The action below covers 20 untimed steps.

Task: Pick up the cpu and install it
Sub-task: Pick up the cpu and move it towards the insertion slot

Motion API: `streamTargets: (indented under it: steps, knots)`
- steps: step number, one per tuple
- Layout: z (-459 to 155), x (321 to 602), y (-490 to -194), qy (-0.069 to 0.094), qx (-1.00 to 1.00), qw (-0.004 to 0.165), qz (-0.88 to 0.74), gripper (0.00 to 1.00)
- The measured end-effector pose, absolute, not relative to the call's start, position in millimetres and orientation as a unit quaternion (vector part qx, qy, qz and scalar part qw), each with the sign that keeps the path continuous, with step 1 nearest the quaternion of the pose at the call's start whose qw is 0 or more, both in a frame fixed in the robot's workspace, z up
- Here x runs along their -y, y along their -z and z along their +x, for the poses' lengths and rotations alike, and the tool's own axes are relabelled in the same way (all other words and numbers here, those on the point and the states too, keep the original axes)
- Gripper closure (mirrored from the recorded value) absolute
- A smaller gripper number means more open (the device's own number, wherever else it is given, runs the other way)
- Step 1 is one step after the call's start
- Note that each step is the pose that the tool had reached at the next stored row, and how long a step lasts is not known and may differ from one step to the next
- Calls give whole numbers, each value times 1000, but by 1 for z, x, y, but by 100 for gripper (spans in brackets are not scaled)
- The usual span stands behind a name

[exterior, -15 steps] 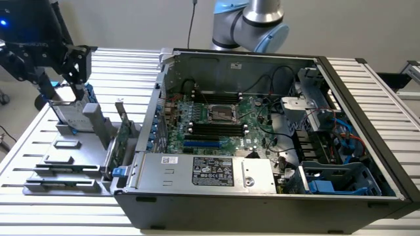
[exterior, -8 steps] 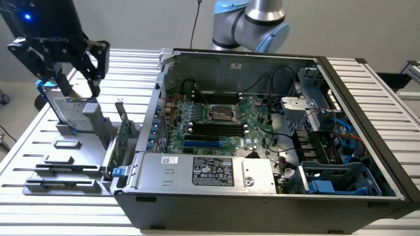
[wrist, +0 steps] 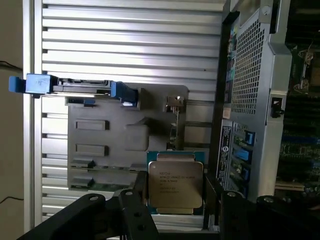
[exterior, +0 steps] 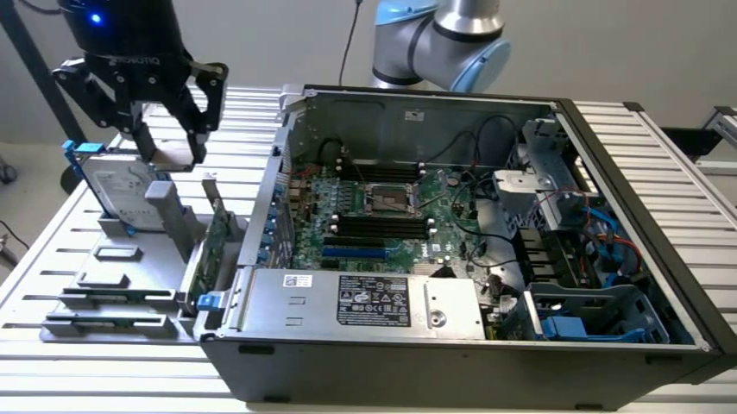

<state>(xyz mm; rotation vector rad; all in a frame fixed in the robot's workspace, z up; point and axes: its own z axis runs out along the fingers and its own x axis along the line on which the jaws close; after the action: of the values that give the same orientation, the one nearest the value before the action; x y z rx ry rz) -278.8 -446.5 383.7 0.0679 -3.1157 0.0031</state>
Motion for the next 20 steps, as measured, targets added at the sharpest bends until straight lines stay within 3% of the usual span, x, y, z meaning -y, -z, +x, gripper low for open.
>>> streamTargets:
  steps: [20]
  knots:
    - [-200,432,-392,-1,1000,13,22,45]
